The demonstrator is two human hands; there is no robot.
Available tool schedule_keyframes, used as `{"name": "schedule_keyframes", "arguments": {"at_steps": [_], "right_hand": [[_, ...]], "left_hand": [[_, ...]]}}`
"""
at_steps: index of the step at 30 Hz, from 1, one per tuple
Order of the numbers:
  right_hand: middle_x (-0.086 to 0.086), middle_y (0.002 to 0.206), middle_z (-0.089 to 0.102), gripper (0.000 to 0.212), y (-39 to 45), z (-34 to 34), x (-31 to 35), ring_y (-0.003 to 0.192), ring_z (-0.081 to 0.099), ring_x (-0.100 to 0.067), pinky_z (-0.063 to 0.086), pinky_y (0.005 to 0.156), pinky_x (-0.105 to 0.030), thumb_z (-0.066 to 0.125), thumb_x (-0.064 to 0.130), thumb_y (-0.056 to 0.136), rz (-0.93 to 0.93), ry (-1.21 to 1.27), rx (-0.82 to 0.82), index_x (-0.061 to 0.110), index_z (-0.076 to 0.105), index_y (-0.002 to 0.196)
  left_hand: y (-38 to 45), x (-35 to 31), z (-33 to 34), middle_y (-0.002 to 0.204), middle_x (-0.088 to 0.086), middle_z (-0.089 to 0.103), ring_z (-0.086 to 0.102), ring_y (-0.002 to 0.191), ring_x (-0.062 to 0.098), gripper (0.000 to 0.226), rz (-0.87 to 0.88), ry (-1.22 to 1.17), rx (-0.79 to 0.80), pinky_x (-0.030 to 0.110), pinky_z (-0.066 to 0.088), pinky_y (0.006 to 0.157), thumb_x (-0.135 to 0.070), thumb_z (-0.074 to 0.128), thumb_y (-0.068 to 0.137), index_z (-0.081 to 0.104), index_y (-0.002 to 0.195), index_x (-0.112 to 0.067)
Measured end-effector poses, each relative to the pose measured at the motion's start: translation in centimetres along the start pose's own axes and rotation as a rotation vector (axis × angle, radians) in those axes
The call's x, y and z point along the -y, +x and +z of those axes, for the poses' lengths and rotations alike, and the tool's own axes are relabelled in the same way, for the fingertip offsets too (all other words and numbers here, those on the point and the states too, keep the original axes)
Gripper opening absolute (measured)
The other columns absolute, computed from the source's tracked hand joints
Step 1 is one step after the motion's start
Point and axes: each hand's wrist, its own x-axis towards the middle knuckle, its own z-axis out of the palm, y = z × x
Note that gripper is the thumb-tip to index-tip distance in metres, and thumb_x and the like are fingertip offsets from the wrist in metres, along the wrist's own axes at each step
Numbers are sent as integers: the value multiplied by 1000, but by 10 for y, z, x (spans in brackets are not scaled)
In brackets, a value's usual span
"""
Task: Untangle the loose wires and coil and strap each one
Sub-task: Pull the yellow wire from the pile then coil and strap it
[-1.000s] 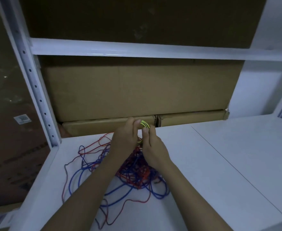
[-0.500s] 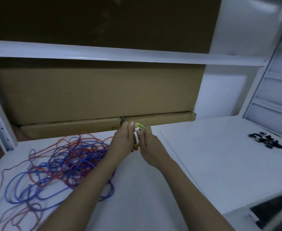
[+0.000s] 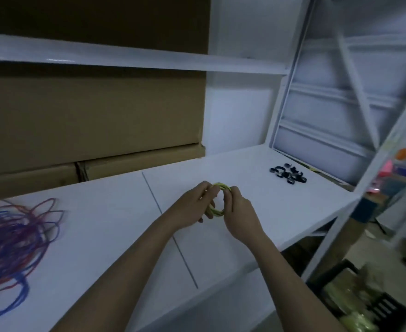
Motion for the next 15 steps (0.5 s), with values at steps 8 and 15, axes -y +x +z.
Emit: {"name": "schedule_keyframes", "arguments": {"at_steps": [8, 15], "right_hand": [[-1, 84, 62, 28, 38, -47, -91, 65, 54, -6, 38, 54, -12, 27, 29, 104, 118, 139, -22, 17, 51, 95], [4, 122, 50, 51, 109, -96, -174, 108, 51, -14, 41, 81, -27, 32, 29, 103, 17, -93, -99, 27, 17, 152]], "left_hand": [[88, -17, 80, 66, 2, 58, 60, 52, 15, 32, 61, 302, 1, 32, 44, 54, -42, 25, 102, 40, 88, -18], [193, -34, 136, 81, 18, 65, 63, 62, 37, 31, 122, 441, -40, 44, 52, 61, -37, 22, 105, 36, 102, -10]]}}
